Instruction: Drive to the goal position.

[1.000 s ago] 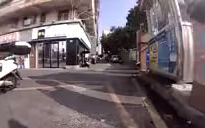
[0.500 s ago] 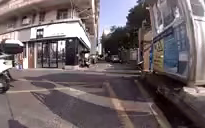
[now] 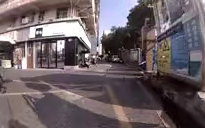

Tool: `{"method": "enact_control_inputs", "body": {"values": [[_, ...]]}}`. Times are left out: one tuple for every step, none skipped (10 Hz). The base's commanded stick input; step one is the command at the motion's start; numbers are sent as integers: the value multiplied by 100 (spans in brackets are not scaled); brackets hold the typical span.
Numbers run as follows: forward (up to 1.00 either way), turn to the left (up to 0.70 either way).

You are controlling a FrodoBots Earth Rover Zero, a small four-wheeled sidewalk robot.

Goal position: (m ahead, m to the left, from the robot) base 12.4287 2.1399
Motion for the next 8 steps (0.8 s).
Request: {"method": "enact_control_inputs", "body": {"values": [[45, 0], [45, 0], [45, 0], [45, 0], [45, 0], [45, 0], [45, 0], [45, 0]]}}
